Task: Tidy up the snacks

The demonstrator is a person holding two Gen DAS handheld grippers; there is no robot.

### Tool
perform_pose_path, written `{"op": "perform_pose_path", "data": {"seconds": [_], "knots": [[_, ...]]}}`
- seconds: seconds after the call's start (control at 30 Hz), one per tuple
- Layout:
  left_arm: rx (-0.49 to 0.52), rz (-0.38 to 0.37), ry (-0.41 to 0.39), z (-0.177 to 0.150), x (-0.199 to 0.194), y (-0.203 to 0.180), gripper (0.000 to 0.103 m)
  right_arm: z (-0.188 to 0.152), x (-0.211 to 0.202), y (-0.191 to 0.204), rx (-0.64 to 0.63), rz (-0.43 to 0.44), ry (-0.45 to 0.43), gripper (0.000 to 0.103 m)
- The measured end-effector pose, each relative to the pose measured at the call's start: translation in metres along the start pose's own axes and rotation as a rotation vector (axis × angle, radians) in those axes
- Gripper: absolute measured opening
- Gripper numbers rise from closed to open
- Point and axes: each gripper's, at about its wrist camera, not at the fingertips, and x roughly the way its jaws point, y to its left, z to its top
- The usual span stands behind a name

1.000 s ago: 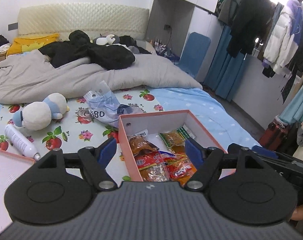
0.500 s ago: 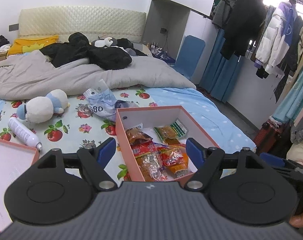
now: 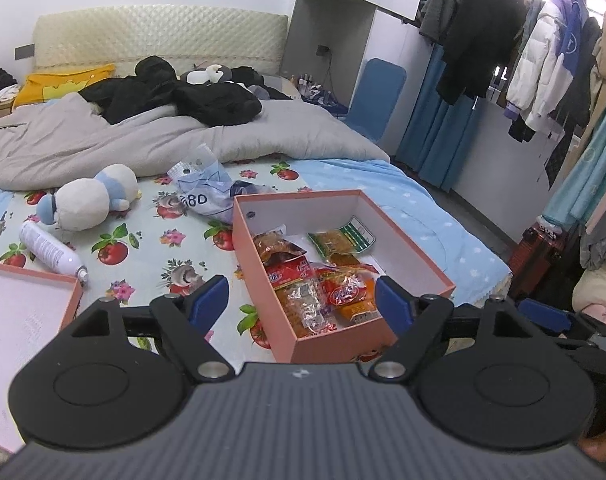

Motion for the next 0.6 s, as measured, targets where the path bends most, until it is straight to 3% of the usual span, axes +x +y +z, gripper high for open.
{"op": "perform_pose_path", "data": {"seconds": [0.6], "knots": [[0.000, 0.008, -0.015, -0.0044, -0.0085, 0.0057, 0.088, -0.0026, -0.0048, 0.0040, 0.001, 0.002, 0.000, 0.103]]}}
